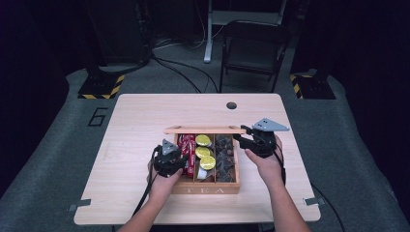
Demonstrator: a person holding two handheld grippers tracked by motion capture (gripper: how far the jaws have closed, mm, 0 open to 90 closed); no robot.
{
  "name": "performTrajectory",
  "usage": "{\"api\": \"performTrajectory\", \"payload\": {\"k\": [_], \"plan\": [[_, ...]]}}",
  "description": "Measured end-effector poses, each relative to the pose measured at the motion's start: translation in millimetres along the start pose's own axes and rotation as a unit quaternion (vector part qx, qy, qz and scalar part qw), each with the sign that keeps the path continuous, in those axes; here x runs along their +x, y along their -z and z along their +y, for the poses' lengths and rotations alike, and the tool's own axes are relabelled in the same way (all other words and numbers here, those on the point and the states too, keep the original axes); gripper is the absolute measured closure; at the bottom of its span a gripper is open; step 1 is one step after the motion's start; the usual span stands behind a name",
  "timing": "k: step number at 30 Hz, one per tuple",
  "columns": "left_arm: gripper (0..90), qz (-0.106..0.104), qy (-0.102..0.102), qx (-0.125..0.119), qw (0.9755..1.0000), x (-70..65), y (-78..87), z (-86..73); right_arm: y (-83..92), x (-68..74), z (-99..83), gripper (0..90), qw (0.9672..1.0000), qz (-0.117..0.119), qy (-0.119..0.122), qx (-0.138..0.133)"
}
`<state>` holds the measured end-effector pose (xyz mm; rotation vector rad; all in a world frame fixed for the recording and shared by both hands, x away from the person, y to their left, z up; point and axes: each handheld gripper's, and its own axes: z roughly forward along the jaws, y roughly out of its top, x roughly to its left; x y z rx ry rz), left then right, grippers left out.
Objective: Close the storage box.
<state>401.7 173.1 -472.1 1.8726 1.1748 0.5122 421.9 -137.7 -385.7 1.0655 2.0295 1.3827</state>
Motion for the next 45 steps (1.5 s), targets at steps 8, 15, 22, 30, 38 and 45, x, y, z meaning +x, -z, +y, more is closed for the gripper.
{"api": "performTrajectory", "payload": {"k": [8,15,22,30,38,45], "plan": [[73.3,0.012,-0.001,-0.002,0.9999,1.6,2.4,0.4,0.0,0.2,-0.1,55.5,1.0,0.0,-0.001,0.0],[79.8,0.007,0.001,-0.008,0.9999,4.8,6.4,2.4,0.0,0.1,-0.3,55.5,1.0,0.0,0.0,0.0],[84.5,-0.003,0.004,-0.006,1.0,6.8,13.4,3.7,0.0,0.0,-0.2,55.5,1.0,0.0,-0.001,0.0],[85.2,-0.011,0.007,-0.015,0.9998,10.7,26.6,4.1,0.0,-0.1,-0.2,55.5,1.0,0.001,-0.001,0.0],[85.3,-0.021,-0.005,-0.017,0.9996,12.3,42.2,1.5,0.2,0.0,-0.5,55.5,1.0,0.001,-0.001,0.001],[85.3,-0.021,-0.018,-0.02,0.9994,22.0,64.1,-1.0,0.1,-0.2,-0.6,55.4,1.0,0.002,0.0,0.001]]}}
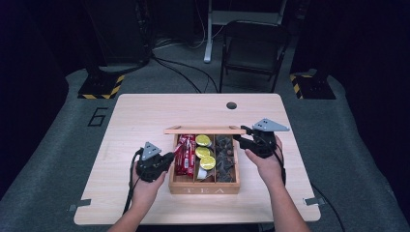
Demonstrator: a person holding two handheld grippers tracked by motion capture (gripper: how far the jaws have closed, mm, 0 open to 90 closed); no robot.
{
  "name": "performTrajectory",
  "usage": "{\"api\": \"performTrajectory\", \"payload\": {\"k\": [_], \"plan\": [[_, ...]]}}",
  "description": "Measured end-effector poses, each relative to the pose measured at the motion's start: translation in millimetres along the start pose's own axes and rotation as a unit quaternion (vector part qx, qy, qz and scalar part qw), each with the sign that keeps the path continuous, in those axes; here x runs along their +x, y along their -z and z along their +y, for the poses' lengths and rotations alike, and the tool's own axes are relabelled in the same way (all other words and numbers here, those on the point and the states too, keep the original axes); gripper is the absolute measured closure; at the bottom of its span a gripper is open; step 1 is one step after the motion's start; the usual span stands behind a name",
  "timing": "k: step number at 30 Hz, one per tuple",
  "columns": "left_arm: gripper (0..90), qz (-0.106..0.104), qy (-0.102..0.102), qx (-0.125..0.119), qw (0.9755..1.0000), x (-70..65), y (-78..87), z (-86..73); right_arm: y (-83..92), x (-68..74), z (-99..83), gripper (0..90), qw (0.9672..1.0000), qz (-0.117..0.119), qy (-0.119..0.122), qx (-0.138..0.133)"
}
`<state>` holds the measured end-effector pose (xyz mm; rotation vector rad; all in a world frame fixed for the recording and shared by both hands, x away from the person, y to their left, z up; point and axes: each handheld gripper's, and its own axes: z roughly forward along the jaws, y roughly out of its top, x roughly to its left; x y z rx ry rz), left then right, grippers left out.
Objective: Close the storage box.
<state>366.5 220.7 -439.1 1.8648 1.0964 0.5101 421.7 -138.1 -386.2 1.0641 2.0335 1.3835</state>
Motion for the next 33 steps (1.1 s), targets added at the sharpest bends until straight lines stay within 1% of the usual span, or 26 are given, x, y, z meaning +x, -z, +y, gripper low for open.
{"api": "performTrajectory", "payload": {"k": [1,2,4,5,6,8,10,13,15,16,18,20,22,24,25,26,28,30,31,33], "plan": [[85.3,0.0,0.0,0.0,1.0,0.0,0.0,0.0,0.0,0.1,0.0,55.4,1.0,0.0,0.0,0.0],[85.3,0.0,0.001,0.002,1.0,2.7,6.2,-1.4,0.1,-0.1,-0.1,55.4,1.0,0.0,0.001,0.0],[85.2,0.001,0.001,0.0,1.0,5.2,10.8,-2.7,0.0,0.0,-0.1,55.4,1.0,0.0,0.0,0.0],[85.2,0.001,0.005,-0.001,1.0,6.6,14.0,-4.0,-0.1,0.1,-0.1,55.4,1.0,0.0,0.0,-0.001],[85.3,0.002,0.012,-0.007,0.9999,6.9,16.1,-5.3,0.0,0.1,-0.1,55.4,1.0,0.0,0.0,0.0],[85.2,0.003,0.011,-0.008,0.9999,9.2,20.6,-8.0,0.0,0.2,-0.1,55.5,1.0,0.0,0.0,0.0],[85.3,0.003,0.022,-0.018,0.9996,12.6,26.1,-12.8,0.1,0.5,-0.1,55.5,1.0,-0.001,0.0,0.001],[85.2,0.007,0.033,-0.022,0.9992,18.4,31.9,-18.6,0.3,1.0,-0.1,55.5,1.0,-0.003,0.0,0.002],[85.2,0.018,0.032,-0.022,0.9991,23.7,34.8,-20.7,0.5,1.3,-0.2,55.5,1.0,-0.003,0.0,0.002],[85.2,0.025,0.038,-0.026,0.9986,25.9,34.9,-21.6,0.6,1.4,-0.4,55.5,1.0,-0.004,0.001,0.003],[85.2,0.026,0.047,-0.023,0.9983,32.6,35.5,-23.0,0.6,1.3,-0.9,55.5,1.0,-0.002,0.003,0.002],[85.2,0.033,0.055,-0.024,0.9977,36.3,34.4,-24.4,0.7,1.2,-1.0,55.5,1.0,-0.002,0.005,0.002],[85.2,0.038,0.061,-0.021,0.9972,42.1,33.7,-26.3,0.6,1.4,-1.0,55.5,1.0,-0.002,0.004,0.002],[85.3,0.044,0.065,-0.016,0.9968,47.6,32.9,-27.8,0.6,1.3,-1.1,55.5,1.0,-0.002,0.004,0.002],[85.2,0.044,0.065,-0.016,0.9968,47.6,32.9,-27.8,0.6,1.3,-1.1,55.5,1.0,-0.002,0.004,0.001],[85.2,0.045,0.069,-0.012,0.9965,51.7,32.8,-28.7,0.6,1.4,-1.0,55.5,1.0,-0.003,0.004,0.002],[85.2,0.053,0.068,-0.011,0.9962,56.3,32.6,-29.8,0.6,1.4,-1.1,55.5,1.0,-0.003,0.004,0.002],[85.2,0.061,0.075,-0.015,0.9952,60.3,31.7,-31.9,0.9,1.4,-1.2,55.5,1.0,-0.002,0.006,0.002],[85.2,0.06,0.077,-0.009,0.9952,63.0,32.5,-32.3,0.7,1.8,-1.1,55.5,1.0,-0.004,0.004,0.002],[85.2,0.066,0.081,-0.01,0.9945,66.5,32.3,-33.7,0.8,1.8,-1.1,55.5,1.0,-0.004,0.005,0.002]]}}
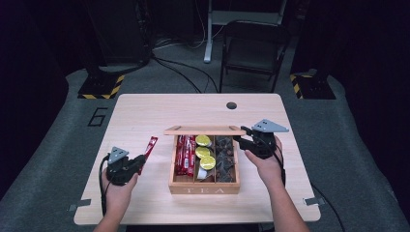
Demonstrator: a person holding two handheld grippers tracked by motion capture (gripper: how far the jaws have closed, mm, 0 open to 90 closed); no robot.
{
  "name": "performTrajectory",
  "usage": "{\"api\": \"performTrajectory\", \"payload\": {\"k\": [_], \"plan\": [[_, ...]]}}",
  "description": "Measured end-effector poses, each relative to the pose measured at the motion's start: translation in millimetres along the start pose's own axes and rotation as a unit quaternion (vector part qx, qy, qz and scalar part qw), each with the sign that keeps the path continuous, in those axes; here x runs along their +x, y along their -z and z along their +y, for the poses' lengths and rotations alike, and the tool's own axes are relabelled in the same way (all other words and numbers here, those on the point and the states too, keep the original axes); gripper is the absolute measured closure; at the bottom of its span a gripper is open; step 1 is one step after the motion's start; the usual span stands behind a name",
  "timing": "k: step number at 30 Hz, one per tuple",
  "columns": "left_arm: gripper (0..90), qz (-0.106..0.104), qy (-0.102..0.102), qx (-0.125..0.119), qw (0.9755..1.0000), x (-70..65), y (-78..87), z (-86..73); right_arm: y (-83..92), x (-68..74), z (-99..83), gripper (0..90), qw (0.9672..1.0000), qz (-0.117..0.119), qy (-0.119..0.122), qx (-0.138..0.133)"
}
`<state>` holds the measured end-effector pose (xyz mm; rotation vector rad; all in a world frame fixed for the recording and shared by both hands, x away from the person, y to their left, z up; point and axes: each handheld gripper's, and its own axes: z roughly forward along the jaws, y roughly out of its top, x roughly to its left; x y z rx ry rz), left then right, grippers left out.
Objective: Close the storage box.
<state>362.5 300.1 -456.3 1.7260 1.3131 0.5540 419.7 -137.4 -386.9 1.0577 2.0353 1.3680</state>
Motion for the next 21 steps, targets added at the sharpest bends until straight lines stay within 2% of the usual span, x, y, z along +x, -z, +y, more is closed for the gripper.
{"api": "performTrajectory", "payload": {"k": [6,9,12,16,21], "plan": [[85.2,0.012,0.001,0.0,0.9999,7.5,-3.2,-3.1,0.1,0.1,-0.1,55.5,1.0,0.0,0.0,0.0],[85.2,0.02,0.001,0.009,0.9998,11.5,-9.4,-7.6,0.0,0.1,-0.2,55.5,1.0,0.0,0.0,0.0],[85.2,0.022,0.011,0.022,0.9994,17.4,-16.3,-12.5,0.1,0.2,-0.2,55.5,1.0,0.0,0.001,0.001],[85.2,0.02,0.031,0.026,0.999,25.5,-22.1,-17.5,0.1,0.3,-0.5,55.5,1.0,0.001,0.001,0.001],[85.2,0.033,0.034,0.036,0.9982,33.9,-25.2,-22.2,0.2,0.5,-0.7,55.5,1.0,0.001,0.0,0.001]]}}
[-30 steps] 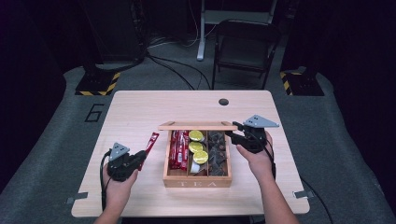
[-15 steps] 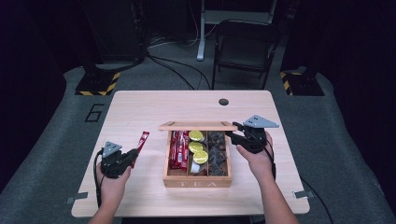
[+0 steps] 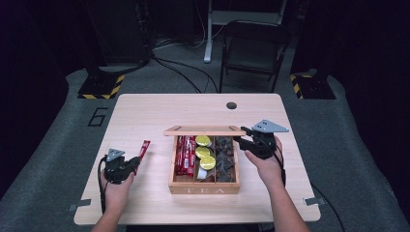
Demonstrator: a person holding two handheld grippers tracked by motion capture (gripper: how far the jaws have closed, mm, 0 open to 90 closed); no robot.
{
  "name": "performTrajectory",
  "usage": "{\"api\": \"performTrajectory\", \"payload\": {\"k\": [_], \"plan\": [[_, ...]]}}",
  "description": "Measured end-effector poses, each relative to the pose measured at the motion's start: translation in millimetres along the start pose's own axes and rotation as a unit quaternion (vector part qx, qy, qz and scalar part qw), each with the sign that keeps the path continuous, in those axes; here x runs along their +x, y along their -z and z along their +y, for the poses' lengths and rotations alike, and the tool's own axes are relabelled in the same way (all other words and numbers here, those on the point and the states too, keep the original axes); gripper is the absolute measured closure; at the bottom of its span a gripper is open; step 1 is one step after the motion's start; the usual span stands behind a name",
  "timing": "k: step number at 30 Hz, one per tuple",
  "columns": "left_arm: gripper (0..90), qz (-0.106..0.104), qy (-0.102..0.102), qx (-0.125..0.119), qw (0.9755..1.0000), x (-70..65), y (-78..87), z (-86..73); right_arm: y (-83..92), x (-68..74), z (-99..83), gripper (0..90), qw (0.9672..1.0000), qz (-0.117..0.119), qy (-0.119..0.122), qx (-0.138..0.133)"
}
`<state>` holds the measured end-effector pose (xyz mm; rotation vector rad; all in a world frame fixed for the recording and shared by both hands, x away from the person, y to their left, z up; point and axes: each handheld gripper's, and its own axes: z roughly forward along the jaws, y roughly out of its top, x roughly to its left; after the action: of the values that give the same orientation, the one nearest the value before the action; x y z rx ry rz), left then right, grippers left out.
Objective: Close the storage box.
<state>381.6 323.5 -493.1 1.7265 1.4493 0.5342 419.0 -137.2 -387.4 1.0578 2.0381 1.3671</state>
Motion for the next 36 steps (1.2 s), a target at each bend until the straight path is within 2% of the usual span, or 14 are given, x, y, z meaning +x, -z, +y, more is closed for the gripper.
{"api": "performTrajectory", "payload": {"k": [3,6,8,22,25,36], "plan": [[85.2,0.012,0.005,-0.002,0.9999,3.9,-3.6,-2.7,0.1,0.0,0.0,55.5,1.0,0.0,0.001,0.001],[85.1,0.017,0.003,0.011,0.9998,7.1,-4.8,-3.8,0.2,0.1,-0.1,55.5,1.0,0.0,0.0,0.001],[85.2,0.027,0.003,0.007,0.9996,8.0,-7.0,-4.8,0.2,0.1,-0.1,55.5,1.0,0.0,0.0,0.001],[84.9,0.037,0.015,0.043,0.9983,15.6,-16.5,-12.3,0.4,0.3,-0.4,55.4,1.0,0.0,0.001,0.002],[84.8,0.037,0.021,0.046,0.998,17.2,-17.7,-13.3,0.4,0.2,-0.4,55.5,1.0,0.0,0.001,0.002],[83.2,0.04,0.018,0.047,0.9979,17.9,-18.1,-13.5,0.3,0.1,-0.4,55.5,1.0,0.0,0.001,0.001]]}}
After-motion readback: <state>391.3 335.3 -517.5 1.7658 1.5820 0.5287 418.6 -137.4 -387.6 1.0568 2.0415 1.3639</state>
